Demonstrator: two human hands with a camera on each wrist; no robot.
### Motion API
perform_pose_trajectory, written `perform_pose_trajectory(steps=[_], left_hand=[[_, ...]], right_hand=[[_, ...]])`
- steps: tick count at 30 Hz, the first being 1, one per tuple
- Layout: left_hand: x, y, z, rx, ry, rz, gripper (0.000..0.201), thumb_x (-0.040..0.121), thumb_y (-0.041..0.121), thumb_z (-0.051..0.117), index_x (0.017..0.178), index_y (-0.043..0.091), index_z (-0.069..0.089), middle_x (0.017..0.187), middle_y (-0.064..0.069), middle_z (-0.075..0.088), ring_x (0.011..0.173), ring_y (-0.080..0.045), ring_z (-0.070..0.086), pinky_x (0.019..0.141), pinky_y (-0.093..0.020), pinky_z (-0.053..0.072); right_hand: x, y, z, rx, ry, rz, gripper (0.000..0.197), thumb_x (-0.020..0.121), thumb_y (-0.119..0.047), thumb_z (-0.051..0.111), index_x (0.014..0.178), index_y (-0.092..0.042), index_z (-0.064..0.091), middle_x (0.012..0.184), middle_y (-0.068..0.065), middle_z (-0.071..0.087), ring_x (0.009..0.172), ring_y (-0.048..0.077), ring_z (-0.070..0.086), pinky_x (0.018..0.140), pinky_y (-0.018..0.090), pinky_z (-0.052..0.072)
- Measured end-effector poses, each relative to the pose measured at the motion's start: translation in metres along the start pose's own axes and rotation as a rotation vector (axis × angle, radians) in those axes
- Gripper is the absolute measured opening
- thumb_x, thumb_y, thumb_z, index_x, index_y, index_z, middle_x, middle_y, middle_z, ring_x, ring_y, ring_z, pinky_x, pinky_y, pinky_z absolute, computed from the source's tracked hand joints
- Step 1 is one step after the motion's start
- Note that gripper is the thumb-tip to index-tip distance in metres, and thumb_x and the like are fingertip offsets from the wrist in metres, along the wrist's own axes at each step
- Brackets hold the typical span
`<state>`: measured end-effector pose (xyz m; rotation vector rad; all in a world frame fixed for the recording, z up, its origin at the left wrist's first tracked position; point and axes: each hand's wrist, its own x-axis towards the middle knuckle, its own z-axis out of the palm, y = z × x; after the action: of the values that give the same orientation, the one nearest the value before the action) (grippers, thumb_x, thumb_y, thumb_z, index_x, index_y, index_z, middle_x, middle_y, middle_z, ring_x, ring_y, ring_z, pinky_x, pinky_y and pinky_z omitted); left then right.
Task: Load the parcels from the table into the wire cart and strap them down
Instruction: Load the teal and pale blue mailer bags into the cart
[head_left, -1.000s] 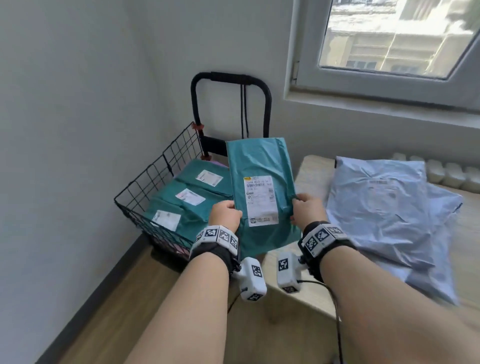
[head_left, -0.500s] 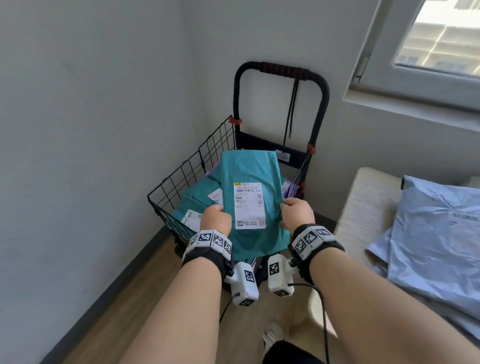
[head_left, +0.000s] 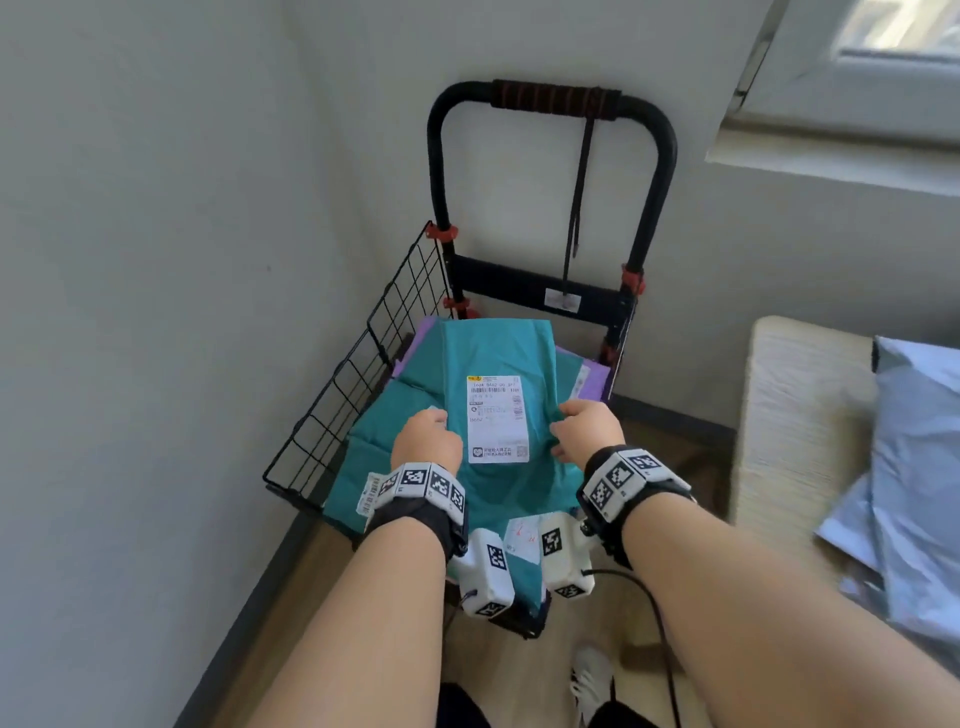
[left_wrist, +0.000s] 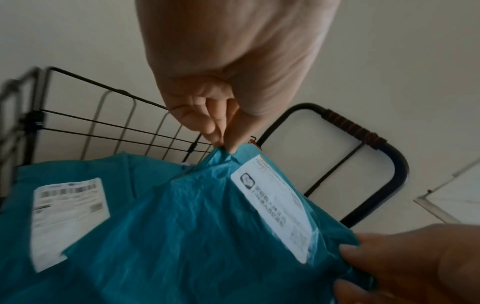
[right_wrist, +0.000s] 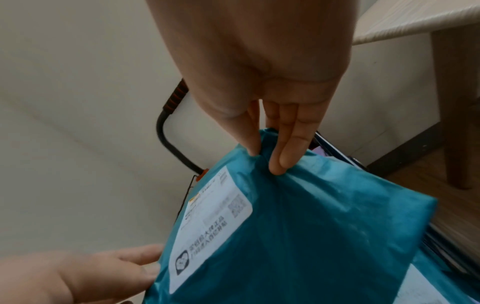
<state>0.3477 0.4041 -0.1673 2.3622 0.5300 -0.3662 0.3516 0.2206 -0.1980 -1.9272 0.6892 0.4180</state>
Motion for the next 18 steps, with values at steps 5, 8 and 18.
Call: perform_pose_trajectory(steps=[5,8,18], left_hand=[[0.072,0.003,0.014,-0.068,-0.137,0.031,0.042,0.082,0.004,0.045,0.116,0.020,0.063,0.103,-0.003,0.070,0.087,-0.029,0.068,0.077,-0.041,0.058],[0.107,0.002,0.023,-0.039,-0.236,0.077,0.039,0.081,0.005,0.048,0.114,0.020,0.063,0.104,-0.005,0.070,0.088,-0.029,0.069,0.078,-0.042,0.058],[0.162,0.006,0.067,0.232,-0.576,0.244,0.037,0.085,-0.002,0.038,0.093,0.022,0.065,0.101,-0.005,0.066,0.102,-0.030,0.063,0.086,-0.036,0.050]], right_hand=[[0.038,0.002,0.025,0.071,0.117,0.179,0.044,0.083,0.002,0.053,0.119,-0.018,0.067,0.112,0.009,0.070,0.096,0.030,0.069,0.089,0.038,0.056],[0.054,0.008,0.050,0.089,0.189,0.225,0.040,0.083,-0.001,0.052,0.114,-0.018,0.070,0.115,0.006,0.069,0.103,0.029,0.065,0.090,0.031,0.052],[0.079,0.021,0.072,0.169,0.463,0.386,0.038,0.093,0.000,0.041,0.124,-0.006,0.063,0.126,0.016,0.063,0.112,0.036,0.059,0.096,0.041,0.048]])
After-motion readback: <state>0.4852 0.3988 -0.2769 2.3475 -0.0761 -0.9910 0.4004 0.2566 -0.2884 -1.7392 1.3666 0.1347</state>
